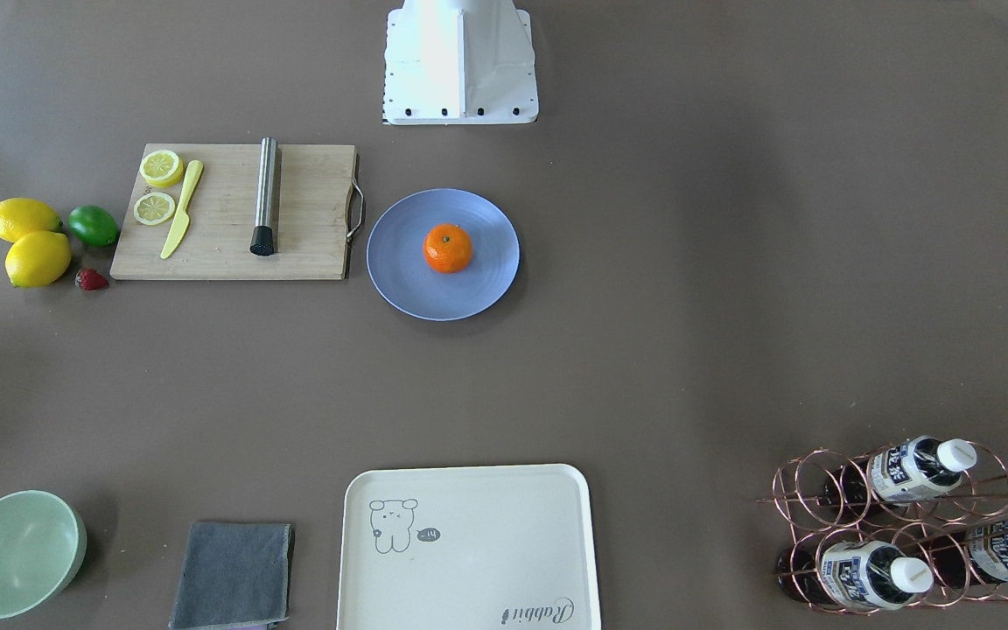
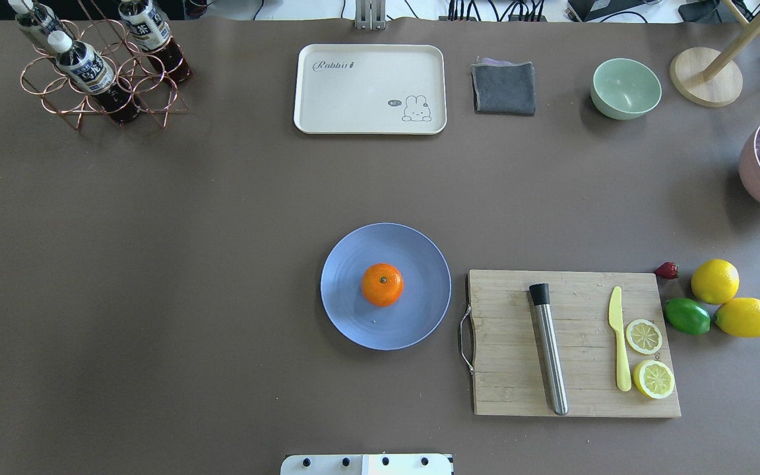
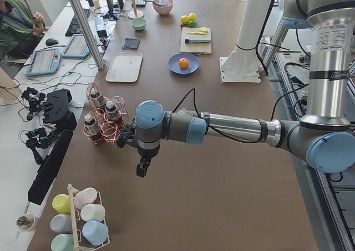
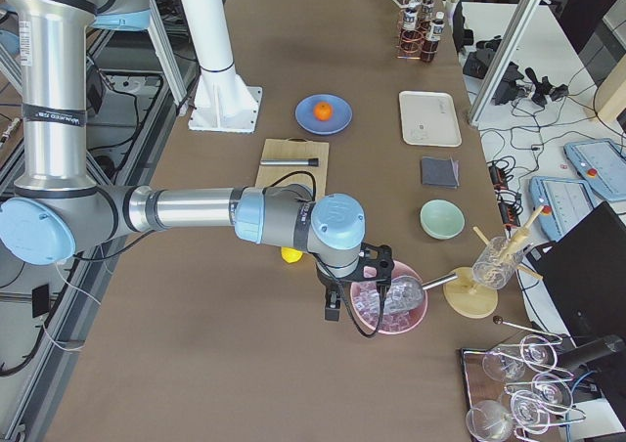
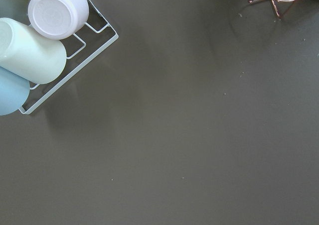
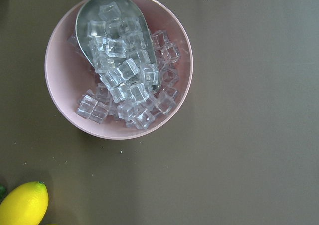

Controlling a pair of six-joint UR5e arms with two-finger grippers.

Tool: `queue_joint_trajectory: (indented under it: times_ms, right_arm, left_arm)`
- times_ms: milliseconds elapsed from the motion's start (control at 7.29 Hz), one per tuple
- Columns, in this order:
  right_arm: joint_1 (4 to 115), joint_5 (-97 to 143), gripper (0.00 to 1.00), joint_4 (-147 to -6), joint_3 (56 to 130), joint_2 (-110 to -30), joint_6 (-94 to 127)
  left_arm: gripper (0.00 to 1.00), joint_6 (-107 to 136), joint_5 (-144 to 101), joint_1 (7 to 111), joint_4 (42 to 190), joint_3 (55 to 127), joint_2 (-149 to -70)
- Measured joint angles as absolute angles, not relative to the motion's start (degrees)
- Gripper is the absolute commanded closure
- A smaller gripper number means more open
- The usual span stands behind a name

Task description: Pick orange to plate

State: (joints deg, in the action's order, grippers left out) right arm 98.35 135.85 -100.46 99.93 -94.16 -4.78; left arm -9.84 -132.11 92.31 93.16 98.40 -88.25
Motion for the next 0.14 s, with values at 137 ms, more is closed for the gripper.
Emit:
queue_joint_trajectory:
  times_ms: [137]
  right_arm:
    - [98.4,135.9,0.00,-100.5,99.9,-94.1,-4.8]
  left_arm:
    - [0.02,-9.8,-132.1,92.3,93.2,98.4,-88.3]
